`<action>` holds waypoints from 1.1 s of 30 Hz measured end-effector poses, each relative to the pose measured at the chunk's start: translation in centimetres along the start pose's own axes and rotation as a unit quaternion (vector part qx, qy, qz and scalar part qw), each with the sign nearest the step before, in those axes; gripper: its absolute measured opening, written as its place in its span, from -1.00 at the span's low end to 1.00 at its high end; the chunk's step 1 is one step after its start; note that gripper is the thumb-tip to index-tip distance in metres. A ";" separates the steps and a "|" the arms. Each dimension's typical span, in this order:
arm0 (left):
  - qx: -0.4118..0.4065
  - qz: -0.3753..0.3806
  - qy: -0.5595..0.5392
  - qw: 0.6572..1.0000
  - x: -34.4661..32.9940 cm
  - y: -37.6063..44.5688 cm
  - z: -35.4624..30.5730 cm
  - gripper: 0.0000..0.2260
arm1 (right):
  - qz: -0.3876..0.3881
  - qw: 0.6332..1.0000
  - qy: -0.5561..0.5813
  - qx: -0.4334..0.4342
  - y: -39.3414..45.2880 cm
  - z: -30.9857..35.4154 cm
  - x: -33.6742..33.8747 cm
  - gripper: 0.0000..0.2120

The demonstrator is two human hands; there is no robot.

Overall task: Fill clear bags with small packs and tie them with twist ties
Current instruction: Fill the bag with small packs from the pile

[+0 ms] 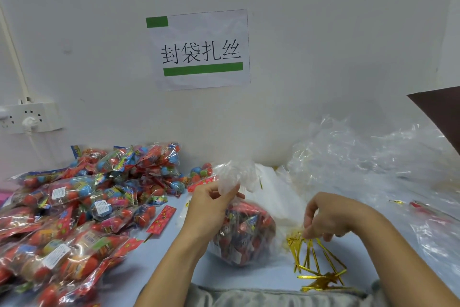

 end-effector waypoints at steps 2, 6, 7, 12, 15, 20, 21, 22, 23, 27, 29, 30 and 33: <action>0.001 0.000 0.007 1.000 -0.1 -0.1 0.0 -0.72 | 0.020 0.998 -0.065 -0.013 -0.2 0.1 -0.4 -0.78; -0.002 0.005 0.011 1.000 -0.2 -0.1 0.0 -0.75 | 0.032 0.991 -0.122 -0.043 -0.5 -0.3 -0.5 -0.66; -0.001 0.004 0.011 1.000 -0.2 -0.1 0.1 -0.75 | 0.037 0.990 -0.125 -0.048 -0.5 -0.4 -0.7 -0.64; 0.005 0.003 0.018 1.000 -0.1 0.1 0.3 -0.75 | 0.049 0.988 -0.138 -0.058 -0.2 -0.3 -1.5 -0.63; 0.009 0.007 0.021 1.000 -0.2 0.1 0.3 -0.74 | 0.054 0.984 -0.161 -0.051 0.0 0.1 -1.7 -0.66; 0.012 0.007 0.009 1.000 -0.1 0.0 0.2 -0.74 | 0.046 0.991 -0.121 -0.036 0.1 0.1 -1.4 -0.68; 0.012 0.006 0.007 1.000 -0.1 0.0 0.2 -0.74 | 0.029 0.995 -0.086 -0.034 0.1 -0.1 -1.0 -0.70; 0.012 0.006 0.005 1.000 -0.1 0.0 0.2 -0.73 | 0.004 0.998 -0.052 -0.029 0.1 -0.2 -0.5 -0.76; 0.011 0.006 0.004 1.000 -0.1 0.0 0.2 -0.73 | -0.020 0.999 -0.025 -0.025 0.0 -0.3 0.0 -0.79; 0.007 0.007 0.002 1.000 -0.2 0.0 0.2 -0.73 | -0.061 0.998 0.025 -0.007 0.1 -0.2 0.7 -0.69; 0.010 0.006 -0.001 1.000 -0.2 0.1 0.3 -0.72 | -0.057 0.998 0.039 -0.007 0.4 -0.3 0.5 -0.68; 0.010 0.006 -0.001 1.000 -0.2 0.2 0.4 -0.72 | -0.055 0.998 0.038 -0.007 0.5 -0.3 0.5 -0.68; 0.007 0.006 0.001 1.000 -0.2 0.3 0.4 -0.72 | -0.053 0.998 0.025 -0.011 0.5 -0.5 0.4 -0.74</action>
Point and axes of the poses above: each hand's wrist, its own y-axis towards the middle knuckle, its own x-axis out of the back of the hand, z = x × y, the point moved 6 cm from there along y, towards the middle knuckle, and after that the axes turned 1 degree about -y, right-handed, at the moved point
